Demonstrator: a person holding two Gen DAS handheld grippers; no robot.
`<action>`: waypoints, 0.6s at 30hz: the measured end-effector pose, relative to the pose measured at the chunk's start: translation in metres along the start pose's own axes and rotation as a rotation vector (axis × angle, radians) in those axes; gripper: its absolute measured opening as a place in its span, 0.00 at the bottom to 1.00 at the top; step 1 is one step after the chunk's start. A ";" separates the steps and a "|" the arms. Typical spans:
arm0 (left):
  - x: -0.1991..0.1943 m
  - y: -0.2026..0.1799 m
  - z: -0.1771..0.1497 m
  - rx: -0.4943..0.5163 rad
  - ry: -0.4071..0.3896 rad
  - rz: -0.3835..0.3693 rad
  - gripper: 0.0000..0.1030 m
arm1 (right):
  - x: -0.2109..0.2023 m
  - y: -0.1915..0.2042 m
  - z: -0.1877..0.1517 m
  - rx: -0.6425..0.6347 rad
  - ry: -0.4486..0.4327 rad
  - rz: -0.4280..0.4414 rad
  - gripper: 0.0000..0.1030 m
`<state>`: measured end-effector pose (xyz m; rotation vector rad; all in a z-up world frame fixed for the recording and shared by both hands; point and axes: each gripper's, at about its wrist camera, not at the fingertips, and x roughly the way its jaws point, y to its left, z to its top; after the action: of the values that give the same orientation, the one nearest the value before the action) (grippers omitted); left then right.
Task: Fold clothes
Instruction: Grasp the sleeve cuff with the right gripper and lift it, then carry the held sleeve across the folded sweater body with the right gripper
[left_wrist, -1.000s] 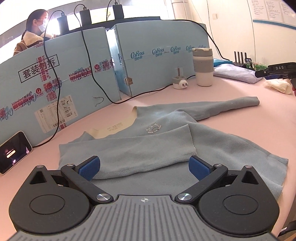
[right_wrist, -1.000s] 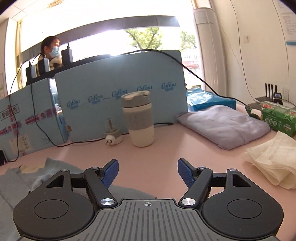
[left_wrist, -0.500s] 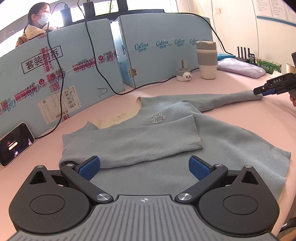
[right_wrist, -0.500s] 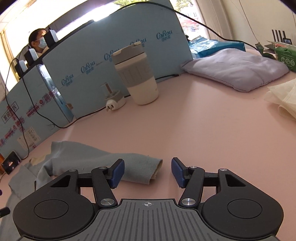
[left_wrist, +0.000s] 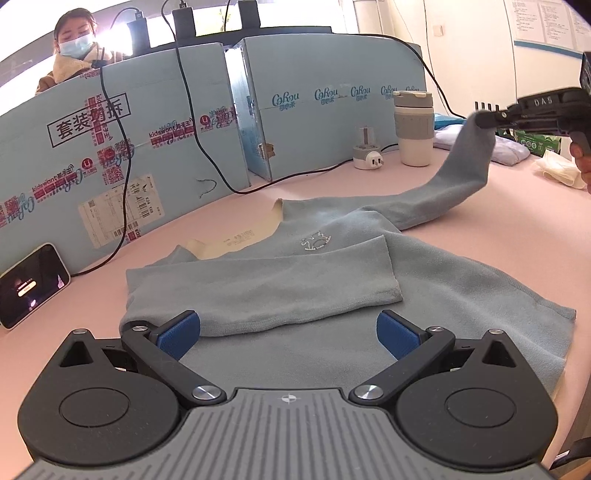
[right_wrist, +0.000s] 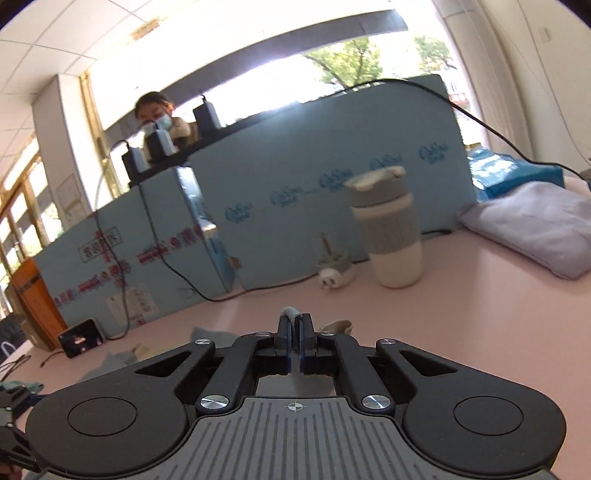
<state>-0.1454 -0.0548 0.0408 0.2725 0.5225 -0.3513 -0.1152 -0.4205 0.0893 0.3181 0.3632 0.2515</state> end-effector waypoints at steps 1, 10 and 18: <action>-0.002 0.001 -0.001 -0.001 -0.002 0.001 1.00 | 0.003 0.014 0.003 -0.018 -0.008 0.038 0.04; -0.021 0.021 -0.013 -0.054 -0.021 0.037 1.00 | 0.054 0.160 0.000 -0.226 0.056 0.401 0.04; -0.028 0.046 -0.032 -0.127 0.000 0.068 1.00 | 0.095 0.224 -0.053 -0.332 0.234 0.495 0.04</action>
<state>-0.1639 0.0050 0.0364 0.1671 0.5321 -0.2508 -0.0911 -0.1731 0.0907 0.0443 0.4622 0.8298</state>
